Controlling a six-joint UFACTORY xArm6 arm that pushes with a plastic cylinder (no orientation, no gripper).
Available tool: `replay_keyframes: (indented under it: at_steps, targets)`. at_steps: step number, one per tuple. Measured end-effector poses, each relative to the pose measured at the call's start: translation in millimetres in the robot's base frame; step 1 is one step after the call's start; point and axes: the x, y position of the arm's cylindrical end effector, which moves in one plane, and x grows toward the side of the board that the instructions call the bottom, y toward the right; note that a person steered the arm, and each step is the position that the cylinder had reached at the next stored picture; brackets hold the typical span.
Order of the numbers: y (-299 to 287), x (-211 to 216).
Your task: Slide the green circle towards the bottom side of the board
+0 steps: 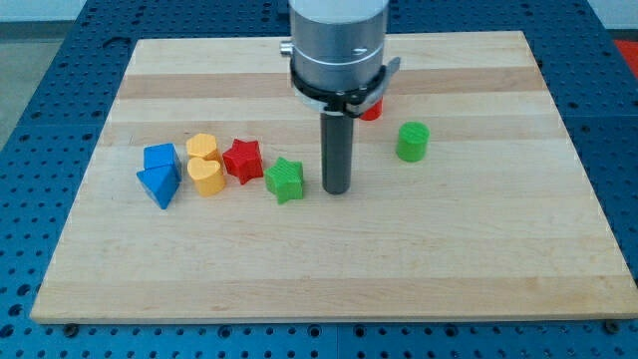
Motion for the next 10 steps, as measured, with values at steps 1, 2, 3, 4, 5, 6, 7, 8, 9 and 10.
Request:
replay_keyframes:
  at_steps: [1, 2, 3, 4, 5, 6, 7, 8, 9, 10]
  targets:
    - [-25.1, 0.0]
    - [-48.8, 0.0]
    - [-51.8, 0.0]
    - [-1.4, -11.0]
    - [38.0, -54.6]
    - [77.4, -107.6]
    - [147.6, -121.9]
    - [168.1, -93.7]
    - [131.3, -55.9]
    - [65.8, -26.2]
